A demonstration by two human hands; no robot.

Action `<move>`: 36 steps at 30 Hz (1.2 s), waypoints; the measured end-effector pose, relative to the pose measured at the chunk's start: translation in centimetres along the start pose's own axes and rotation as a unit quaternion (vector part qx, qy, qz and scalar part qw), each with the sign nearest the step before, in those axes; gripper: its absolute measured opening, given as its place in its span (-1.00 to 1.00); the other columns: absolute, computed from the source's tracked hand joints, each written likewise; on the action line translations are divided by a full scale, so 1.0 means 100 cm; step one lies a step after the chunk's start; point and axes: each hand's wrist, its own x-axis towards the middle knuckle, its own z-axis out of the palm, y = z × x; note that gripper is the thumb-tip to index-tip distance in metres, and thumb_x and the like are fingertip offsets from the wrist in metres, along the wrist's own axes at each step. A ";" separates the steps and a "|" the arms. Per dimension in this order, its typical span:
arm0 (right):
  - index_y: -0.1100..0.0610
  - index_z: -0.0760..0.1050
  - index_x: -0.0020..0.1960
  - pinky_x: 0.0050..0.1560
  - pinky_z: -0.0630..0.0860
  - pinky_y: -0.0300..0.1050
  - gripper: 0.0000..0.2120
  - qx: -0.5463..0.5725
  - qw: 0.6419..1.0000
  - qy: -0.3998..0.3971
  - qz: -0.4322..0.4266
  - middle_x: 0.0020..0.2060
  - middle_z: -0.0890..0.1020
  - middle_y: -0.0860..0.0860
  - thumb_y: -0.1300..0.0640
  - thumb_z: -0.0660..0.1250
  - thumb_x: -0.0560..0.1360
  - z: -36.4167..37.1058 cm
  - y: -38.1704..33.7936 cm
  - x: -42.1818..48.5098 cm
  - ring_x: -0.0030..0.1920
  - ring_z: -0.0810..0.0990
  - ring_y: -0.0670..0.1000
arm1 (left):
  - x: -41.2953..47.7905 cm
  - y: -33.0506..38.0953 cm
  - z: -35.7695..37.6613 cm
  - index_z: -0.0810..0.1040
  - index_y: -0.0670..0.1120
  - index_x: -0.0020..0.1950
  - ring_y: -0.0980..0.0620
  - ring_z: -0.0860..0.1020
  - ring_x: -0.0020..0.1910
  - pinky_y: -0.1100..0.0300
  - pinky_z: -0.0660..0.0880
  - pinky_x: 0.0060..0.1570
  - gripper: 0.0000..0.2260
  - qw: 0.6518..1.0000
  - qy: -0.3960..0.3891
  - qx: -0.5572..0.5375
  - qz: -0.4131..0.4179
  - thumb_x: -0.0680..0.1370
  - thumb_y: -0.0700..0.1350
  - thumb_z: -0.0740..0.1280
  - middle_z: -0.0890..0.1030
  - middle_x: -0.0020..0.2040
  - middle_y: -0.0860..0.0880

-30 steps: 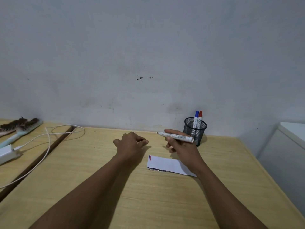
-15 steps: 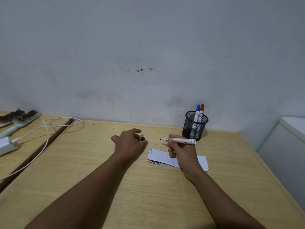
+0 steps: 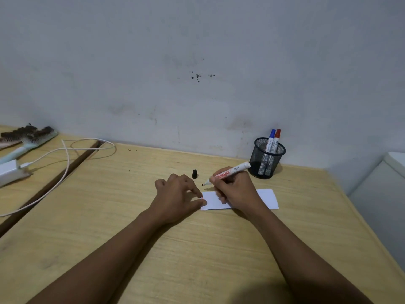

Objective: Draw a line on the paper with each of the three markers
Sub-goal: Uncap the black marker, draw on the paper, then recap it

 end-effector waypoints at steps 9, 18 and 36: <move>0.21 0.57 -0.24 -0.37 0.47 -0.22 -0.75 -0.086 0.995 0.014 -0.047 -0.49 0.60 -0.08 0.12 0.38 0.57 0.006 0.013 0.002 -0.46 0.54 -0.13 | -0.002 -0.004 0.003 0.65 0.17 -0.13 0.17 0.43 0.17 -0.08 0.18 0.30 -0.74 1.000 0.003 -0.008 0.001 0.32 0.29 0.42 0.58 0.01 0.25; 0.05 0.56 -0.28 -0.30 0.49 -0.22 -0.76 -0.119 0.990 0.019 -0.067 -0.48 0.61 -0.12 0.09 0.39 0.56 0.008 0.015 0.004 -0.42 0.56 -0.16 | -0.002 -0.004 0.003 0.65 0.16 -0.11 0.14 0.42 0.18 -0.25 0.14 0.37 -0.70 1.000 -0.002 0.001 0.000 0.28 0.29 0.41 0.56 0.02 0.25; 0.17 0.61 -0.24 -0.25 0.56 -0.01 -0.79 -0.161 0.986 -0.001 -0.051 -0.42 0.65 0.05 0.12 0.38 0.54 0.004 0.011 0.004 -0.39 0.58 -0.06 | -0.002 -0.004 0.004 0.69 0.12 -0.09 0.14 0.43 0.15 -0.21 0.14 0.37 -0.64 1.000 0.007 -0.001 -0.001 0.26 0.31 0.40 0.57 0.02 0.24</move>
